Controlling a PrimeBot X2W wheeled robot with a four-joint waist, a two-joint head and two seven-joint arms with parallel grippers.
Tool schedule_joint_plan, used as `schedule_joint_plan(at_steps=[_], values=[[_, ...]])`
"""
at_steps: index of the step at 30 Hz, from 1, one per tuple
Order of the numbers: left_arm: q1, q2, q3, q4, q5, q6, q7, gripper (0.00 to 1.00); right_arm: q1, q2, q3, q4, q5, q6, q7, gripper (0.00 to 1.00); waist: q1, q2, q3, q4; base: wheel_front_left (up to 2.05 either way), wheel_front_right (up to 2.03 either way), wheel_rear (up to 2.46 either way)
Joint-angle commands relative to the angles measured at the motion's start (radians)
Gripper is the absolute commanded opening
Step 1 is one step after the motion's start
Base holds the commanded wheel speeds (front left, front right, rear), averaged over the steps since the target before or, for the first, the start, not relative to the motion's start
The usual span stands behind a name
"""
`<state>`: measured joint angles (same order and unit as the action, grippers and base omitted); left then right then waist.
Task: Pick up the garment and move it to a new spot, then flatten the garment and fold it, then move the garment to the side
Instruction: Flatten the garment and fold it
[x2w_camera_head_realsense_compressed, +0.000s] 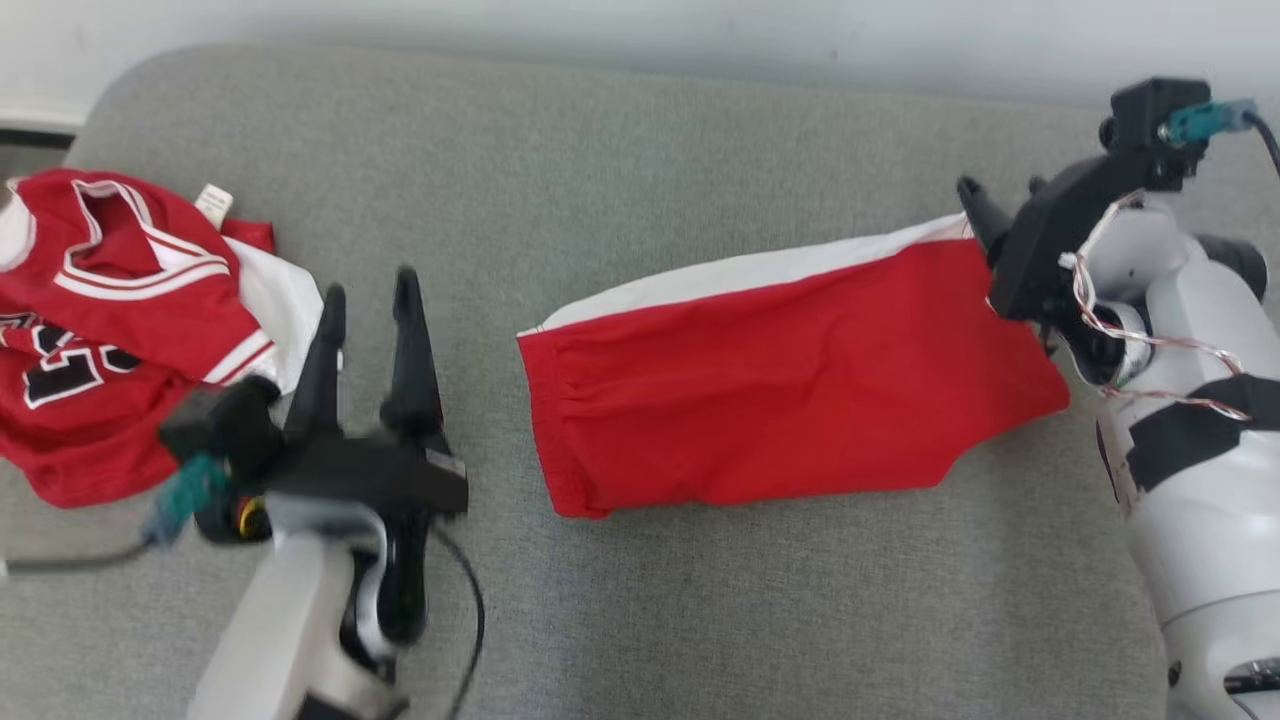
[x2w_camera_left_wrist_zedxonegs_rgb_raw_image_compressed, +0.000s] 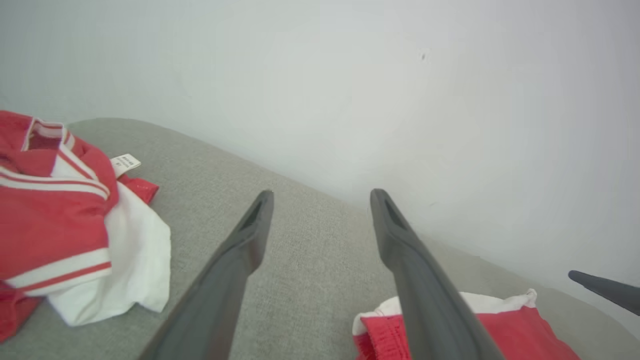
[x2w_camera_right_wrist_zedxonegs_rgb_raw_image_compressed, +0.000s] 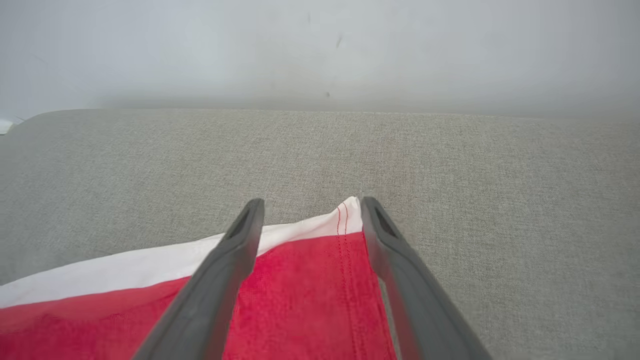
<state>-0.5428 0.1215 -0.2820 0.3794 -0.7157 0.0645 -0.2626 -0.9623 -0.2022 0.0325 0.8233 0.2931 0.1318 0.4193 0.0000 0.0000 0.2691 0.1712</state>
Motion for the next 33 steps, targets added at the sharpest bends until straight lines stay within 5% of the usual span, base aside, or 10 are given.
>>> schedule_joint_plan(at_steps=[1,8,18,33], values=[[0.055,-0.003,0.008,-0.032,0.039,-0.009,-0.003,1.0,0.024,-0.017,-0.01,0.008,0.006,-0.002,0.011,1.0,0.0,0.0,-0.041,0.004,0.0,0.0,0.0],[0.262,0.027,0.055,-0.26,0.256,-0.07,-0.004,1.0,0.091,-0.038,-0.098,0.078,-0.023,-0.002,0.077,1.0,0.0,0.0,-0.103,0.027,0.0,0.0,0.0],[0.421,0.016,0.039,-0.369,0.401,0.018,-0.004,1.0,0.102,-0.059,-0.233,0.153,-0.126,-0.002,0.146,1.0,0.0,0.0,-0.071,0.097,0.0,0.0,0.0],[0.438,0.051,-0.018,-0.373,0.427,-0.017,0.003,1.0,0.09,-0.004,-0.365,0.193,-0.256,-0.002,0.278,1.0,0.0,0.0,-0.025,0.168,0.0,0.0,0.0]])
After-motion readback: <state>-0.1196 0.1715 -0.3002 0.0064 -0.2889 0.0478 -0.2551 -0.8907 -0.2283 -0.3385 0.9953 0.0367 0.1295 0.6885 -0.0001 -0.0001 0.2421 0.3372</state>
